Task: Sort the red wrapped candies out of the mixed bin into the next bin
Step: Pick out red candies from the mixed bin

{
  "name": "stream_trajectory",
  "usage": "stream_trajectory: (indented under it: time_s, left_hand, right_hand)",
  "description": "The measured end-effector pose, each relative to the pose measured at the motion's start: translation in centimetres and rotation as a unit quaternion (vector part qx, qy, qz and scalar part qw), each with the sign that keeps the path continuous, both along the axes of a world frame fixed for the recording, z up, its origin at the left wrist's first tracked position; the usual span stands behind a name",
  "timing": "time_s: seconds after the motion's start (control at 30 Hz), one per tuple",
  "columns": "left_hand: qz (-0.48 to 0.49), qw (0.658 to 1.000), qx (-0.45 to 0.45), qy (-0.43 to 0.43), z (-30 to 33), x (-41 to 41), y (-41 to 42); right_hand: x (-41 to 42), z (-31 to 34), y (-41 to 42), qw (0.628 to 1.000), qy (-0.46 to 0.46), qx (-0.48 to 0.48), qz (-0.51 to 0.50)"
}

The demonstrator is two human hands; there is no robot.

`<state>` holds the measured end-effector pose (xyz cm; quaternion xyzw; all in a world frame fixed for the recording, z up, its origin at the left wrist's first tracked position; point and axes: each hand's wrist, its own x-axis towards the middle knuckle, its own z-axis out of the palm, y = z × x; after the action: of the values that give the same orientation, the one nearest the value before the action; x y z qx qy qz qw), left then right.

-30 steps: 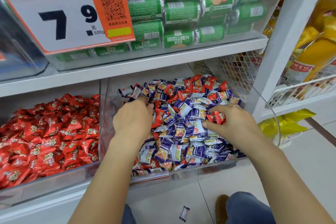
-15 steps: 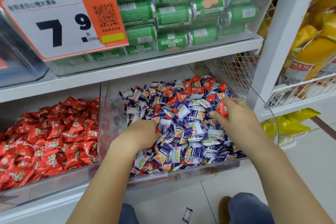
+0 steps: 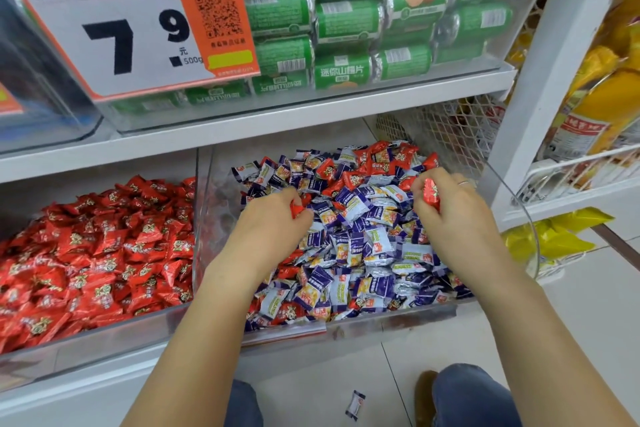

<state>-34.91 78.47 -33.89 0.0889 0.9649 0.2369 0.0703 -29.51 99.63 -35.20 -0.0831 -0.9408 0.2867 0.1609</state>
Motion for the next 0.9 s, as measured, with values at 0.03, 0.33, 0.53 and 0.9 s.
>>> stream_trajectory:
  time_s: [0.03,0.33,0.53,0.9]
  left_hand:
    - [0.011,1.000,0.004,0.009,-0.1,0.0,0.3]
    - [0.043,0.996,0.051,0.059,-0.7,-2.5,3.0]
    - [-0.030,0.994,0.080,-0.073,-1.4,-5.5,5.3]
    - [-0.047,0.994,0.089,-0.040,-3.2,-5.6,6.9]
  right_hand:
    - [0.0,0.0,0.0,1.000,-0.003,-0.012,-0.007]
    - [-2.5,0.7,-0.8,0.996,-0.046,-0.031,-0.062]
    - [-9.4,1.2,-0.7,0.993,-0.076,0.081,0.039]
    - [-9.6,-0.2,-0.4,0.949,-0.141,0.242,0.148]
